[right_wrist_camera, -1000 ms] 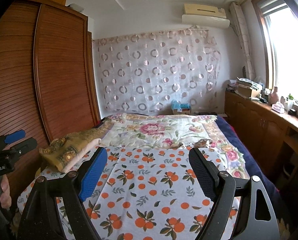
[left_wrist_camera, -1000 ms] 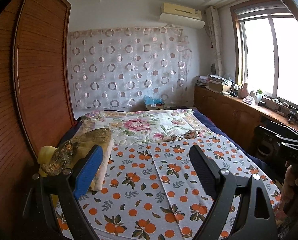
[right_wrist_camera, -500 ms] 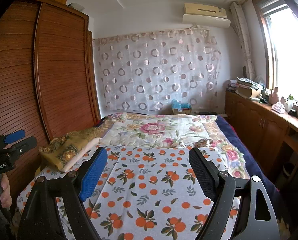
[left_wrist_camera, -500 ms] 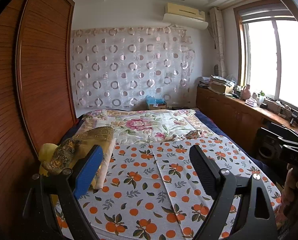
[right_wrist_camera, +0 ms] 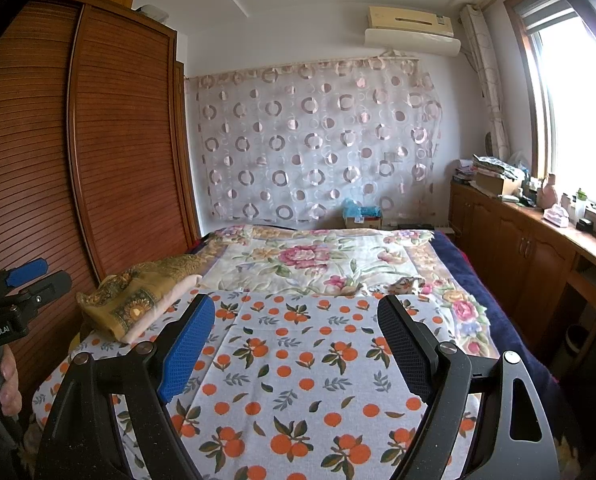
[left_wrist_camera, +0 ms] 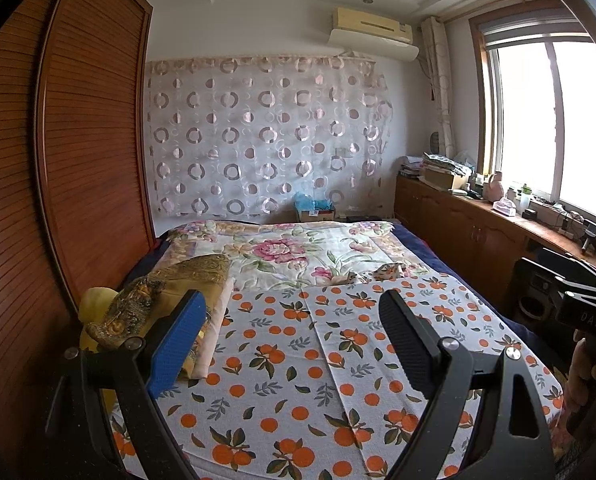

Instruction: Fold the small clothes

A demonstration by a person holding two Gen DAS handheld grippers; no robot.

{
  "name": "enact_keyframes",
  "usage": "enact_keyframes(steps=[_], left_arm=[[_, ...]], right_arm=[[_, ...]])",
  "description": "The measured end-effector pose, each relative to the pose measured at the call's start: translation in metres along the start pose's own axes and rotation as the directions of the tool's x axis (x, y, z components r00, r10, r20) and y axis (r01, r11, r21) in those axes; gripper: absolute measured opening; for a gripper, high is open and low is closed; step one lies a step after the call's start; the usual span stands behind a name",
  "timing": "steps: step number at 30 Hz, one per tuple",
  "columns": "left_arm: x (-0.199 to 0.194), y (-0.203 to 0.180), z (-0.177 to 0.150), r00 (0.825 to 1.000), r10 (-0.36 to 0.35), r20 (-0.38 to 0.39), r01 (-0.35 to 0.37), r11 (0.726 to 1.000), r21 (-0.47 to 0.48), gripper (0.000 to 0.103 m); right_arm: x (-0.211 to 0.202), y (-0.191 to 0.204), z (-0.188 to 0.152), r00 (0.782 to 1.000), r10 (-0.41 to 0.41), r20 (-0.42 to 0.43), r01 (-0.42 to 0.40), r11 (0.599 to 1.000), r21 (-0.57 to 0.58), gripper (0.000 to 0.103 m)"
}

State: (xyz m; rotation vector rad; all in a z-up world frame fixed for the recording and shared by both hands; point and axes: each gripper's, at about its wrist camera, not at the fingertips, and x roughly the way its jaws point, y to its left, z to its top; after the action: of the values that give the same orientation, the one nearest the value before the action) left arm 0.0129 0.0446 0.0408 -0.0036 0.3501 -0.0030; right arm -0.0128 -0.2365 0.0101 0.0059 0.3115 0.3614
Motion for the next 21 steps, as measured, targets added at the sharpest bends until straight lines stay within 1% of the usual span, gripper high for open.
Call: enact_keyframes(steps=[21], left_arm=[[-0.0008, -0.0002, -0.0023, 1.000, 0.001, 0.002, -0.001, 1.000, -0.002, 0.089]], right_arm=[[0.0056, -0.0094, 0.0005, 1.000, 0.003, -0.003, -0.003, 1.000, -0.004, 0.085]])
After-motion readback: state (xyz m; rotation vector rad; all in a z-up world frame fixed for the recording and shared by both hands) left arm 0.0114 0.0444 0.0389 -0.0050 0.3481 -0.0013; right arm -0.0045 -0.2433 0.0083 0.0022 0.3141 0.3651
